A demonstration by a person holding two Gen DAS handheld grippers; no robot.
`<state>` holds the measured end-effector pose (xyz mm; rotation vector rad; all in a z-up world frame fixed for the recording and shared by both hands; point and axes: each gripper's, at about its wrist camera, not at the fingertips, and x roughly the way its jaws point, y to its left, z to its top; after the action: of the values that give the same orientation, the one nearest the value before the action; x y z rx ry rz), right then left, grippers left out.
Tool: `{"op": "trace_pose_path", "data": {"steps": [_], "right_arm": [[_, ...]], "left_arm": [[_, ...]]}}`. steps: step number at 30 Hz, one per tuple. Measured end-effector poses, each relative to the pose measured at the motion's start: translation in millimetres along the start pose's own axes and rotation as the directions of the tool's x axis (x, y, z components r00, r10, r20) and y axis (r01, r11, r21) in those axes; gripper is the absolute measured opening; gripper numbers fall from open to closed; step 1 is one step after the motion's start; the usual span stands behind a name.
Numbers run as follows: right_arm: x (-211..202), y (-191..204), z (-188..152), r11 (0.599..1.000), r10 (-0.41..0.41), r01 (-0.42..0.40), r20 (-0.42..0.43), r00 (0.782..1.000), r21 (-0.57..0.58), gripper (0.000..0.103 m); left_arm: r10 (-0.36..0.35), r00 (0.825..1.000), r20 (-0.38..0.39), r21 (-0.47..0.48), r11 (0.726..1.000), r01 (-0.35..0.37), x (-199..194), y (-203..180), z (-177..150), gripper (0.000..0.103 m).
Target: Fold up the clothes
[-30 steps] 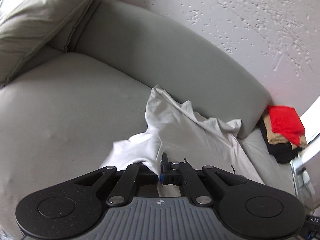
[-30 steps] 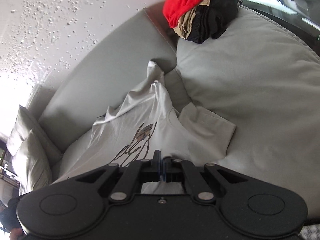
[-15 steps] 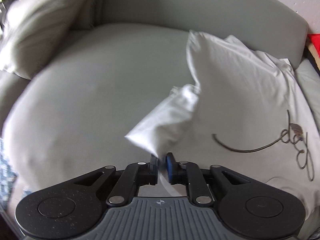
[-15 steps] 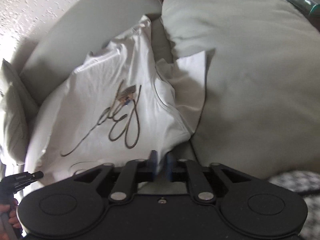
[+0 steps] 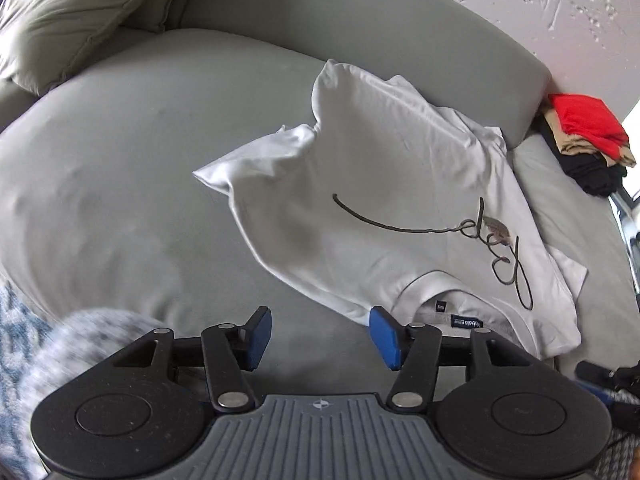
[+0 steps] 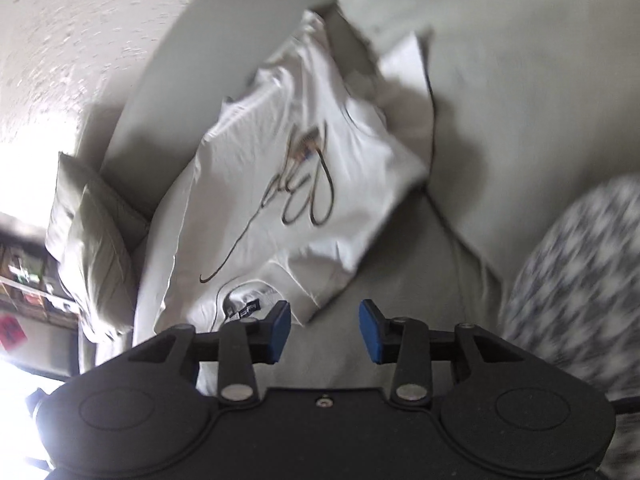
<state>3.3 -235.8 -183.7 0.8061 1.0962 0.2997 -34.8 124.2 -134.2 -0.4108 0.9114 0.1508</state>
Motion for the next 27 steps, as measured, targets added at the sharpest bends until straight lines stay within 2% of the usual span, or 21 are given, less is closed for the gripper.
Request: {"op": "trace_pose_path", "data": {"steps": [3,6,14,16,18,19,20,22,27], "right_arm": [[12.1,-6.6,-2.9,0.995,0.049,-0.05,0.015,0.999,0.091,0.039],[24.1,-9.1,-2.9,0.992,0.024,-0.028,0.032,0.999,0.126,0.041],[39.9,-14.0,0.8,0.985,0.043,-0.048,0.031,0.999,0.167,0.04],[45.6,-12.7,0.8,0.985,0.04,-0.045,0.031,0.999,0.167,0.035],[46.7,-11.6,-0.7,0.987,0.018,-0.024,0.038,0.999,0.159,0.027],[46.7,-10.7,-1.5,0.989,0.004,-0.01,0.04,0.999,0.151,0.02],[46.7,-9.8,-2.2,0.99,-0.01,0.004,0.041,0.999,0.142,0.011],[46.0,-4.6,-3.3,0.995,-0.039,0.035,0.045,0.998,0.092,0.005],[30.3,28.2,-11.6,0.991,-0.114,0.119,0.069,0.991,-0.065,0.004]], "left_arm": [[-0.074,0.996,-0.05,-0.061,0.996,0.071,16.3,3.3,3.0,0.054],[-0.082,0.992,-0.093,-0.097,0.993,0.073,33.0,4.6,7.0,0.052],[-0.106,0.991,-0.085,-0.089,0.991,0.098,45.2,-5.4,8.7,0.05],[-0.088,0.992,-0.086,-0.065,0.994,0.083,48.0,-10.7,8.7,0.044],[-0.04,0.996,-0.083,-0.028,0.999,0.038,49.2,-15.5,8.1,0.024],[-0.015,0.997,-0.081,-0.013,1.0,0.014,49.3,-17.3,7.6,0.017],[0.003,0.997,-0.078,-0.004,1.0,-0.004,48.7,-18.4,7.1,0.005],[0.011,0.997,-0.072,0.002,1.0,-0.011,45.8,-19.4,6.5,0.001],[0.043,0.997,-0.07,0.051,0.998,-0.039,27.0,-27.4,5.6,0.001]]}}
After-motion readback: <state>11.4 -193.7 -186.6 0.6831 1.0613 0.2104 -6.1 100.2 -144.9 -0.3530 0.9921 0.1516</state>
